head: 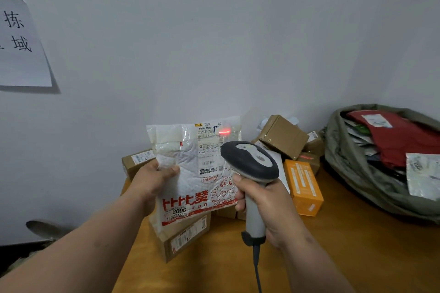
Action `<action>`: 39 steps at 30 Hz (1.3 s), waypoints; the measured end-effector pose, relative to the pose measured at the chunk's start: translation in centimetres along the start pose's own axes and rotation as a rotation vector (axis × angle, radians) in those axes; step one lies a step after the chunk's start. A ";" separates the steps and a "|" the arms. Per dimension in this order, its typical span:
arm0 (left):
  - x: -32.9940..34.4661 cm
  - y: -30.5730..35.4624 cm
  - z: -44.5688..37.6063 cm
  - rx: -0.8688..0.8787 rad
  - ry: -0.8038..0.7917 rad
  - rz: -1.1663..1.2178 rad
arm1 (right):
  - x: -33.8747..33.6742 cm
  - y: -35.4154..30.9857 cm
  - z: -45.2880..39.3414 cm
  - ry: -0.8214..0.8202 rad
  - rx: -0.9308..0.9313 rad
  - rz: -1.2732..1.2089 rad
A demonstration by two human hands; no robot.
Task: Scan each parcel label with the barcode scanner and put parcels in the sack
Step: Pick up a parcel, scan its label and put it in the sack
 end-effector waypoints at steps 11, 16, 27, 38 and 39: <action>0.3 -0.1 0.8 -0.002 0.007 -0.023 | -0.6 0.1 0.2 0.008 -0.018 0.003; 0.7 0.1 1.2 -0.008 0.008 -0.022 | -0.8 0.0 0.5 0.017 -0.026 0.020; 1.6 0.0 1.1 -0.017 -0.013 -0.045 | -1.0 0.0 0.7 0.037 -0.016 0.026; 2.0 -0.9 -0.3 -0.063 -0.068 -0.079 | -0.9 0.4 0.2 0.067 0.032 0.031; 2.1 -1.0 -0.5 -0.066 -0.073 -0.082 | -0.9 0.4 0.1 0.068 0.036 0.028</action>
Point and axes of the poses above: each hand's wrist, its own z-axis away from the middle knuckle, its own x-axis out of the palm, y = z × x, the point moved 2 cm from there along -z, towards the middle knuckle, and after that the axes turned 7 degrees about z, right-handed, at the moved point
